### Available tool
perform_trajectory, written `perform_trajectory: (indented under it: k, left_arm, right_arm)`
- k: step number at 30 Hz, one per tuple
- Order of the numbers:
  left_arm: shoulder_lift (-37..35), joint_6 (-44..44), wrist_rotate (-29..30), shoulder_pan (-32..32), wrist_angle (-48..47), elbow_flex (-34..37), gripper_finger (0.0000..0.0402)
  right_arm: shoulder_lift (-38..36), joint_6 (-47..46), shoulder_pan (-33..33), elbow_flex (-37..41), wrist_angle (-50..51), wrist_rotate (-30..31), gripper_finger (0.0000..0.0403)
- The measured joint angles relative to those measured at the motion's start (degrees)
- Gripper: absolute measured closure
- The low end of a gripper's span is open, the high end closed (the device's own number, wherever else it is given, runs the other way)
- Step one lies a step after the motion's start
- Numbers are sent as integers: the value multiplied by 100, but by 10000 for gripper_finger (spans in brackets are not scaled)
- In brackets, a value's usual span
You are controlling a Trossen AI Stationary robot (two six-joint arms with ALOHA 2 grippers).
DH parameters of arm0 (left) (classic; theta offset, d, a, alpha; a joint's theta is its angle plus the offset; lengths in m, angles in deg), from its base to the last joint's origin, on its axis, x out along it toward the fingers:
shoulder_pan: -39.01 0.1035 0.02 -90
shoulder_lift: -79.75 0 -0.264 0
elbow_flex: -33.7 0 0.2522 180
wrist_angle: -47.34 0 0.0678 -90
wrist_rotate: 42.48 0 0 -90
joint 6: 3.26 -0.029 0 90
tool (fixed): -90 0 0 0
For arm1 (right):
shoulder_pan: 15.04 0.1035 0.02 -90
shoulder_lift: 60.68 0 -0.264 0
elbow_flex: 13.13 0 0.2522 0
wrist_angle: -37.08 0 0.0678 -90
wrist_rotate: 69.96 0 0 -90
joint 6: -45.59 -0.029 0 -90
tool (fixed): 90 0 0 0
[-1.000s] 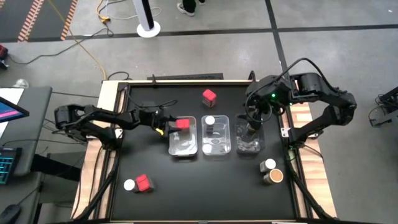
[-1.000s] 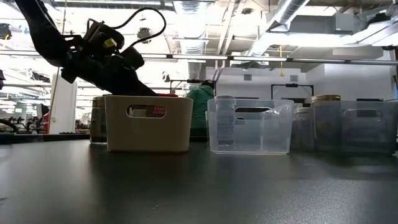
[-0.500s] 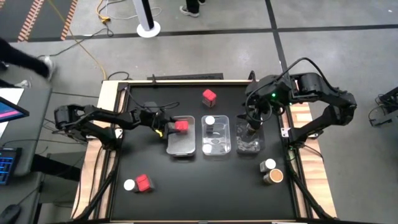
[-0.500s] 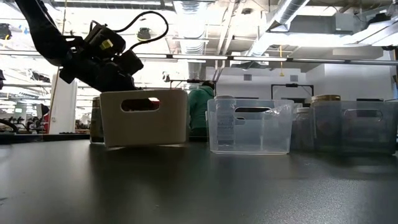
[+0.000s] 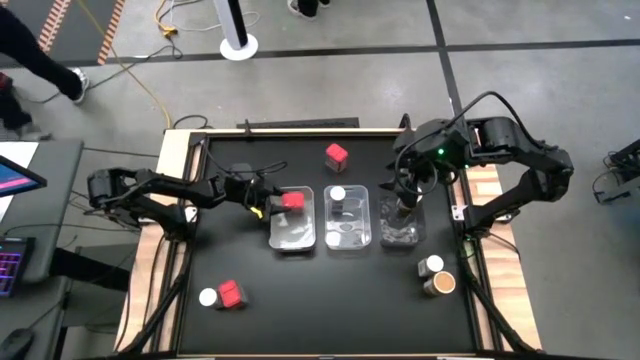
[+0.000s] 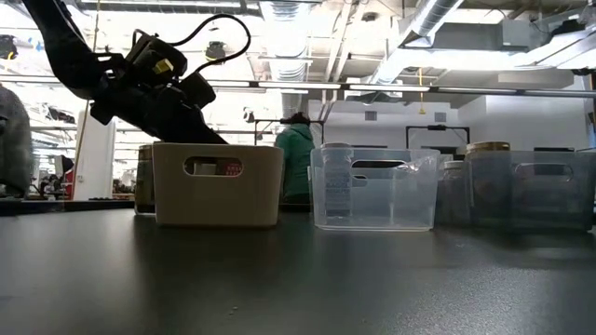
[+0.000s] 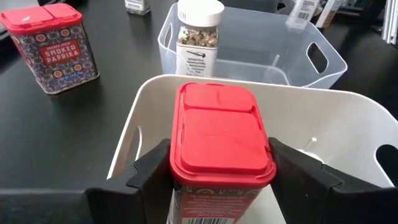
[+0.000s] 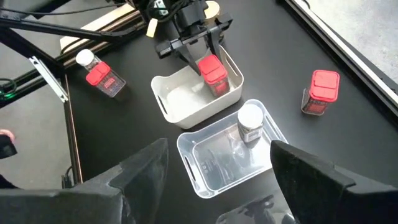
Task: Sort spices by type
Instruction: Put the bottom right red seasoning can into the white bin
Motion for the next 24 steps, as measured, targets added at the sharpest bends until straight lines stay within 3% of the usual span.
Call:
perform_trajectory:
  k: [24]
  left_arm:
    - [-7, 608, 130, -2, -43, -2, 168]
  right_arm:
    - [0, 12, 0, 0, 4, 0, 92]
